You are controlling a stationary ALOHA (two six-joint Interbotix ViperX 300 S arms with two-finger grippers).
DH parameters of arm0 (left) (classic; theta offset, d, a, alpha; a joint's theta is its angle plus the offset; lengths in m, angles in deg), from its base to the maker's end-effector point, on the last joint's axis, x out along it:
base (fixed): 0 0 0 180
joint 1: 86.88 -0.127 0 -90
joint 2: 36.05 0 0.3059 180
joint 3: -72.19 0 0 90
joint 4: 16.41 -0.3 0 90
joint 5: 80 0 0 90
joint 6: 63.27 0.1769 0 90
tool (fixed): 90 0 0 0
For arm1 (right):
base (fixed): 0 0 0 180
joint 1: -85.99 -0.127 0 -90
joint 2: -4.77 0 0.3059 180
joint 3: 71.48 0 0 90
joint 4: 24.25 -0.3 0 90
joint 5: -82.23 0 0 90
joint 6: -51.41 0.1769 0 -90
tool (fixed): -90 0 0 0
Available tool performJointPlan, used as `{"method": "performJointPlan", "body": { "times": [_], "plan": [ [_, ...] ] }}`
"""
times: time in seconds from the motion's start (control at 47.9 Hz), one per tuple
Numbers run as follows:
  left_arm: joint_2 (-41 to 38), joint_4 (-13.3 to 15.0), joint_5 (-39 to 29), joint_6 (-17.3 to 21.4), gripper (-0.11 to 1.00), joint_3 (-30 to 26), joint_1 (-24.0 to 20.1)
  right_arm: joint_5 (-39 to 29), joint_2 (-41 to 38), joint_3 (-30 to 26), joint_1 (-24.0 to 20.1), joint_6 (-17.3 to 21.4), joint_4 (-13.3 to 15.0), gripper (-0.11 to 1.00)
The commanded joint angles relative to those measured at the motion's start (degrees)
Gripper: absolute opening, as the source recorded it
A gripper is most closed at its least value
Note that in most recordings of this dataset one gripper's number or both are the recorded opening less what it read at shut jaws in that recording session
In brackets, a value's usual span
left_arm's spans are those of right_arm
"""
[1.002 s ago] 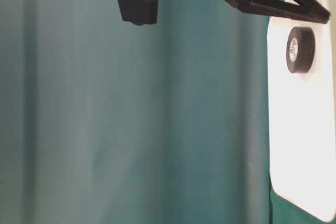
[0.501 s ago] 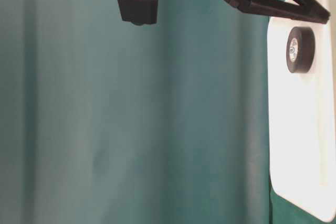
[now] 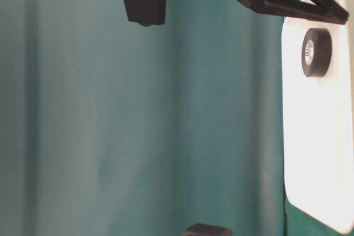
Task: Put the tape alternately from left to right into the white case.
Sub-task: 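Move the left gripper over the blue tape roll and lower, then close the left gripper on the blue tape roll's rim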
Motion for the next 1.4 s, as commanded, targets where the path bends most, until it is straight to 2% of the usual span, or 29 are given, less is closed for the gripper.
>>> {"method": "performJointPlan", "body": {
  "times": [0.0, 0.396, 0.543, 0.626, 0.835, 0.918, 1.377],
  "plan": [
    [-0.4, 0.2, -0.1, -0.1, 0.54, -1.5, 0.2, 0.4, 1.4, -0.6, -0.3, 0.1, 0.1, 0.81],
    [-3.1, 0.1, -1.0, -0.1, 0.53, -3.2, 0.2, 0.4, 1.3, -0.5, -0.3, 0.1, 0.1, 0.81],
    [-3.1, 0.1, -1.7, -0.1, 0.49, -3.3, 0.2, 0.4, 1.3, -0.5, -0.4, 0.1, 0.1, 0.81],
    [-3.2, 0.1, -1.9, -0.1, 0.42, -3.3, 0.5, 0.4, 1.4, -0.5, -0.3, 0.1, 0.1, 0.81],
    [-2.9, 0.0, -3.3, 0.2, 0.05, -3.7, 1.4, 0.4, 1.3, -0.5, -0.4, 0.1, 0.1, 0.81],
    [-2.8, 0.0, -3.3, 0.2, -0.02, -3.9, 1.7, 0.4, 1.4, -0.5, -0.4, 0.1, 0.1, 0.81],
    [-1.1, 0.0, -3.3, 0.4, -0.03, -4.7, 2.1, 0.5, 1.4, -0.5, -0.3, 0.1, 0.1, 0.81]
  ]
}}
